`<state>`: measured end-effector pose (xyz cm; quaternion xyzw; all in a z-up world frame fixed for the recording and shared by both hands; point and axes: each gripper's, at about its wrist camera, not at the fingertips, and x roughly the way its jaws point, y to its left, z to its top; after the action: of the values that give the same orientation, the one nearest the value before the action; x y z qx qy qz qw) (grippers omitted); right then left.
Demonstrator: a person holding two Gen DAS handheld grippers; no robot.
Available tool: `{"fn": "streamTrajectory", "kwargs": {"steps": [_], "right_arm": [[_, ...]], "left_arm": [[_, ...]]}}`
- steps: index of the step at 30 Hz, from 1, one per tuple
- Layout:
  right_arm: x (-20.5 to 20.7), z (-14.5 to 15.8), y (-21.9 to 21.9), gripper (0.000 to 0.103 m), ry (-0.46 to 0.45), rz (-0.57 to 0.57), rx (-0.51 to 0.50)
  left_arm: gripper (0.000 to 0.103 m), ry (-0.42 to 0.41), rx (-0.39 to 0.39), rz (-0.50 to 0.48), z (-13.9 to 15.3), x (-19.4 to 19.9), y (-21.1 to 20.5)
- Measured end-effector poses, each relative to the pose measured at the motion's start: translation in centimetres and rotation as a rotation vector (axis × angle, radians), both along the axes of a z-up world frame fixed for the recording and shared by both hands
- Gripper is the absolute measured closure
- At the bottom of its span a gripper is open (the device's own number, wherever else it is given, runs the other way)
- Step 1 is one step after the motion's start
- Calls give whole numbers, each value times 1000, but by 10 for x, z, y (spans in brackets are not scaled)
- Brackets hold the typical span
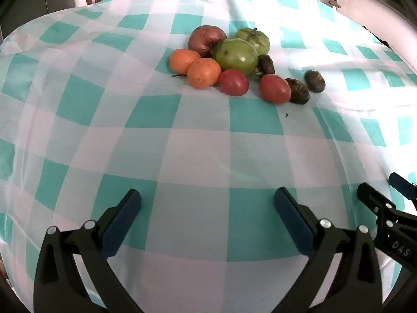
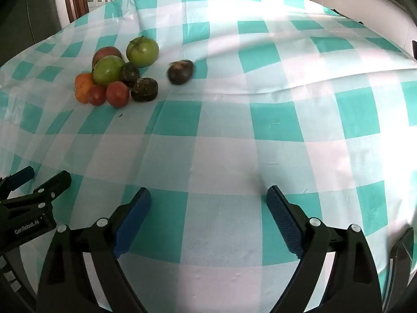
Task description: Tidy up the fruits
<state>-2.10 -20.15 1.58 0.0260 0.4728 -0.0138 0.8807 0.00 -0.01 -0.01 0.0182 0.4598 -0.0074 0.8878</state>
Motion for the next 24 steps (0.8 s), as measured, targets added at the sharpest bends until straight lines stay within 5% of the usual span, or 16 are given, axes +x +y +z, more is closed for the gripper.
{"fn": "streamTrajectory", "kwargs": {"steps": [24], "right_arm": [[-2,-1,2,15,-1,0,0]], "left_arm": [[1,-2,-5,0,0,0,0]]}}
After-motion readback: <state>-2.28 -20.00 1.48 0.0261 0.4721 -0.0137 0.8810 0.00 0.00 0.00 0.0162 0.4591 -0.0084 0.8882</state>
